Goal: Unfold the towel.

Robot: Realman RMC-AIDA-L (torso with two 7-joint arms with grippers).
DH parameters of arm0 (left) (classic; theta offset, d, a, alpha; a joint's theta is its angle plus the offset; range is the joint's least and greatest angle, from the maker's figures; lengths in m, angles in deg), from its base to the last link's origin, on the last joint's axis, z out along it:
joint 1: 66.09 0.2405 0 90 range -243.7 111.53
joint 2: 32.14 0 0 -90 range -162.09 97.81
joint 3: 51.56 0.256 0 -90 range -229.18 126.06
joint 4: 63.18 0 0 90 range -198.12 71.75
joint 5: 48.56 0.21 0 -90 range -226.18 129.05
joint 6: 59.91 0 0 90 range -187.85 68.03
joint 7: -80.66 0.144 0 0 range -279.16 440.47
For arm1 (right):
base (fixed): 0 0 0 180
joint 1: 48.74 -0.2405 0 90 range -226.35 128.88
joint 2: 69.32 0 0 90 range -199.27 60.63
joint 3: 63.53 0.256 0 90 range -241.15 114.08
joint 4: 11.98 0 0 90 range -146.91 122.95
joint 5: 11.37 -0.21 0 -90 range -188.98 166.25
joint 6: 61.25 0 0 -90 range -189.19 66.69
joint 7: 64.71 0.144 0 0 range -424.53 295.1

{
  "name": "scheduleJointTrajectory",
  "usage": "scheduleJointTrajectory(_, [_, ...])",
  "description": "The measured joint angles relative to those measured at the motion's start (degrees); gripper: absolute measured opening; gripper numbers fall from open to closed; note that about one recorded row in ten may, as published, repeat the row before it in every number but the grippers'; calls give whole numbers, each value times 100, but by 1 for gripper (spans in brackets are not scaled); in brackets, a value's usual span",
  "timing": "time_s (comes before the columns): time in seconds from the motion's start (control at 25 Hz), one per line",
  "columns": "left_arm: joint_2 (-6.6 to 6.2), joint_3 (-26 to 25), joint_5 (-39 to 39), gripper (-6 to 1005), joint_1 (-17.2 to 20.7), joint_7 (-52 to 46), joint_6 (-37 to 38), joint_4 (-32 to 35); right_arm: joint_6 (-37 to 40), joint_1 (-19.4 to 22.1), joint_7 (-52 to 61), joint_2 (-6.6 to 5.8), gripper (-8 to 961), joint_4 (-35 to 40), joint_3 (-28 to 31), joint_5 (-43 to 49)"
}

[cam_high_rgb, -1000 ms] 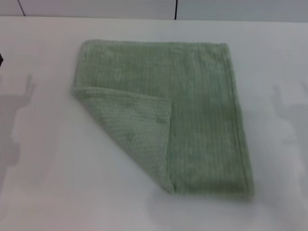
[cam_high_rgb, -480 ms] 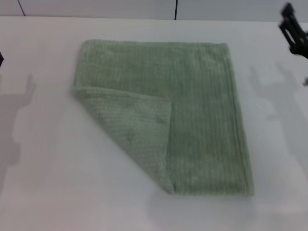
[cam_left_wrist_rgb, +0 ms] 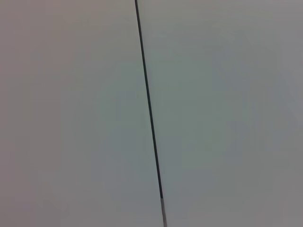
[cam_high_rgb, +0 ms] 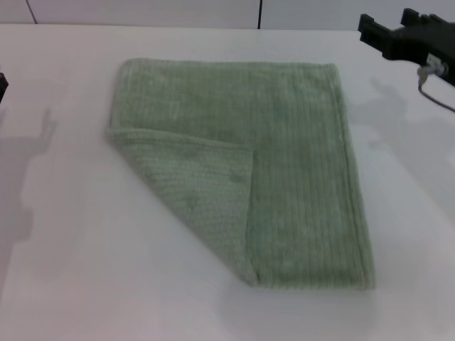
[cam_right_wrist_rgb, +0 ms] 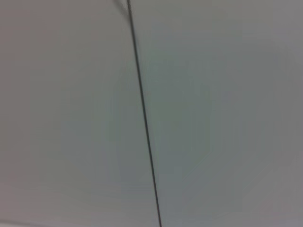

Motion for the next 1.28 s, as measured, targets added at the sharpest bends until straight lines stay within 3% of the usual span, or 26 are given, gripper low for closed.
scheduleJointTrajectory(0.08, [-1, 0, 8, 823, -37, 0, -15, 0, -1264, -236, 26, 246, 662, -287, 634, 379])
scheduleJointTrajectory(0.12, [0, 1, 15, 823, -53, 0, -18, 1, -1725, -367, 81, 281, 656, -383, 815, 481])
scheduleJointTrajectory(0.16, [0, 19, 16, 823, -69, 0, -21, 1, -2576, -674, 257, 260, 651, -507, 1104, 605])
scheduleJointTrajectory(0.36, [3, 131, 12, 822, -133, -45, -35, 7, -3363, -1204, 311, 245, 589, -370, 1724, 704])
scheduleJointTrajectory(0.76, [-4, 227, 8, 822, -147, -219, -41, 0, -3643, -1832, 266, 260, 182, 542, 2369, 676])
scheduleJointTrajectory(0.96, [-2, 255, 15, 822, -151, -219, -41, -1, -4236, -2221, 293, 234, -3, 755, 2507, 674])
scheduleJointTrajectory(1.28, [-23, 730, 39, 822, -216, -171, -50, -57, -4586, -2759, 205, 165, -1, 1395, 2579, 710])
